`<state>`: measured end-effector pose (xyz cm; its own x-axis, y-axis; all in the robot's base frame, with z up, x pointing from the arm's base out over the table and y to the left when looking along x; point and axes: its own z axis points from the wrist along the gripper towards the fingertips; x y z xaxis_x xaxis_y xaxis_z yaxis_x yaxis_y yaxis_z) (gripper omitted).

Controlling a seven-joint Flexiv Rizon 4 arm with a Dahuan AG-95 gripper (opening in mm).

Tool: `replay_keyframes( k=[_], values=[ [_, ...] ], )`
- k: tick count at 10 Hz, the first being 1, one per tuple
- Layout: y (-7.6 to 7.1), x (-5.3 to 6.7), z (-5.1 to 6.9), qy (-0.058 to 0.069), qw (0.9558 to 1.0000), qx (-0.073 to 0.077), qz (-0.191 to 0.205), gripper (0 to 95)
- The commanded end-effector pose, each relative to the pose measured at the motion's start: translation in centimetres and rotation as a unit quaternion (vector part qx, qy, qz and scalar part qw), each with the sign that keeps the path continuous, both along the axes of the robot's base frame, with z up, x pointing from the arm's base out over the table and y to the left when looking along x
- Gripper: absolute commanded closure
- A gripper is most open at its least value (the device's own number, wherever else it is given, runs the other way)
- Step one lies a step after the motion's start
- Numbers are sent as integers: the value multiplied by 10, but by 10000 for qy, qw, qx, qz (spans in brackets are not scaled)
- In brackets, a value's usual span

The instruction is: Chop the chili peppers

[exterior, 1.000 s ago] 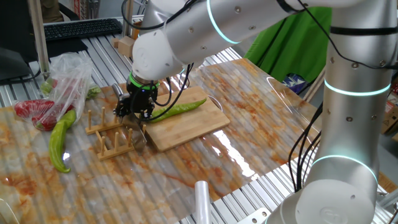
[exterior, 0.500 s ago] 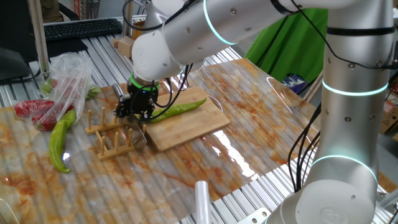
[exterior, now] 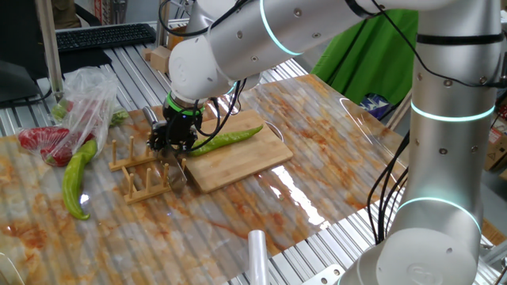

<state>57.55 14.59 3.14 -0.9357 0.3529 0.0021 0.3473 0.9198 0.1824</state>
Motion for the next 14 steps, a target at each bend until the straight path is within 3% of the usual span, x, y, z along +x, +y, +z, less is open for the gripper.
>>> replay_keyframes(
  k=[1,14],
  values=[
    [0,0,0,-42,10000,-13,86,950],
    [0,-1,1,-88,9999,-29,100,950]
  ],
)
